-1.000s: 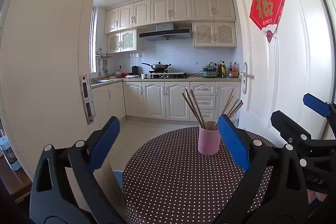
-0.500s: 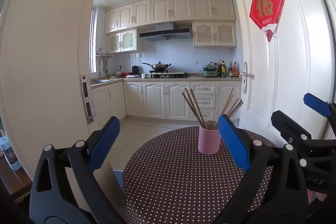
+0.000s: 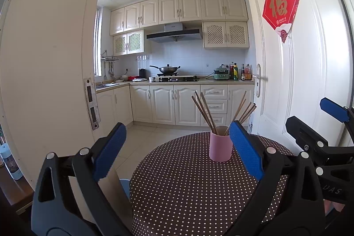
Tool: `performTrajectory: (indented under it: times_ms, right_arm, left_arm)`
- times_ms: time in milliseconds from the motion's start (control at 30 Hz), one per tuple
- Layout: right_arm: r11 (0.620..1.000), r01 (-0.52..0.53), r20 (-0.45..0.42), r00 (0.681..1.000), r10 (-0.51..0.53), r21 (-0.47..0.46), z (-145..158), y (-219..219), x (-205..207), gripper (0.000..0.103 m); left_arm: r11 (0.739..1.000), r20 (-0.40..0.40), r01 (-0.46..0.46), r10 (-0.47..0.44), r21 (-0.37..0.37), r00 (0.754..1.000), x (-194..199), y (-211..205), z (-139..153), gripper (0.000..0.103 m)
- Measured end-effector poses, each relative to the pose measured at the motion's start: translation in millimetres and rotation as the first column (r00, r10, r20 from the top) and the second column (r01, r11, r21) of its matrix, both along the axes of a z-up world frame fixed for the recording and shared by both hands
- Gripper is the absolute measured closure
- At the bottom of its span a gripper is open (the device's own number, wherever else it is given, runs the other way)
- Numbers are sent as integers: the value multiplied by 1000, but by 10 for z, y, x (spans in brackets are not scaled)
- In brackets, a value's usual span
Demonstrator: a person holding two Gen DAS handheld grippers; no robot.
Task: Organize utensils
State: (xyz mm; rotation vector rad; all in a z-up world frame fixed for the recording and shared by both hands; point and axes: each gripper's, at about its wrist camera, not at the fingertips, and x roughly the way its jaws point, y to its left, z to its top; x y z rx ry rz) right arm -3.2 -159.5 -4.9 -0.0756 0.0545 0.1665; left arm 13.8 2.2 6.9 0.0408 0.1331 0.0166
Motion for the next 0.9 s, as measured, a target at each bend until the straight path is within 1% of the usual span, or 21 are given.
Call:
performTrajectory:
  times_ms: [567,900]
  right_arm:
    - [1000,0,-4,1000,0,2,-11,17,11,9]
    - [1000,2,-18,1000,-2,7,-61,-7,125,9]
  left_arm:
    - [1000,-5,0,1,4,1000,25,1,-15,10]
    - [1000,-20,2,-2,8,1000,117,13,-66,10]
